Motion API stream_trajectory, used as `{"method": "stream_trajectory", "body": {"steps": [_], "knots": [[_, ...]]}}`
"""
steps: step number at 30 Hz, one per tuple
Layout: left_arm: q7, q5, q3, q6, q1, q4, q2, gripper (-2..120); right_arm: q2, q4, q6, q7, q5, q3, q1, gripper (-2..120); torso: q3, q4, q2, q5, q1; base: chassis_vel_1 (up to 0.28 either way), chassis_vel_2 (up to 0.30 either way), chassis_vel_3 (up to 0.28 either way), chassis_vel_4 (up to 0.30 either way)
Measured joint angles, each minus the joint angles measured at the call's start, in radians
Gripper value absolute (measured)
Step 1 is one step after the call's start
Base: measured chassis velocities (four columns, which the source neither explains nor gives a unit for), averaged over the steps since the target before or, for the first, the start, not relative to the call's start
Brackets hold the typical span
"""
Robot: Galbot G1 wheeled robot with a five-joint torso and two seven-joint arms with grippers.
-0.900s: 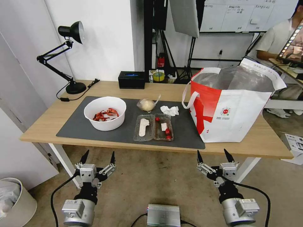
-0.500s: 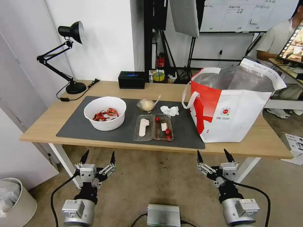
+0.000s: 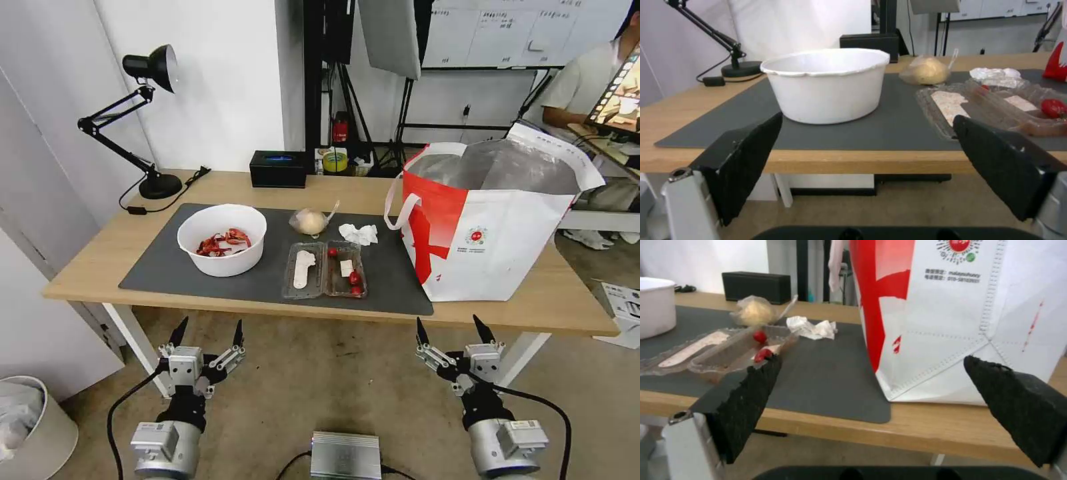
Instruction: Pick up the trash from the table and place it into the takeout bag.
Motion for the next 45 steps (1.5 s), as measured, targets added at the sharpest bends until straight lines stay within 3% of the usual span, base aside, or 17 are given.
{"method": "stream_trajectory", "body": {"steps": [2, 5, 45], "knots": [[-0.052, -0.030, 0.084, -0.030, 0.003, 0.021, -0.051, 100, -0.049, -0.060, 0.079, -0.008, 0.003, -0.053, 0.023, 100, 0.000, 0.0002, 0.000, -0.0003, 0.000, 0.000, 0.000, 0.000, 0.000], [-0.090, -0.056, 0.144, -0.063, 0.006, 0.037, -0.089, 100, -0.082, -0.093, 0.137, -0.021, 0.003, -0.084, 0.040, 100, 0.000, 0.0004, 0.000, 0.0003, 0.000, 0.000, 0.000, 0.000, 0.000], [-0.087, -0.062, 0.149, -0.100, 0.012, 0.030, -0.091, 100, -0.079, -0.093, 0.160, -0.029, 0.009, -0.085, 0.039, 100, 0.000, 0.0000, 0.000, -0.0001, 0.000, 0.000, 0.000, 0.000, 0.000]]}}
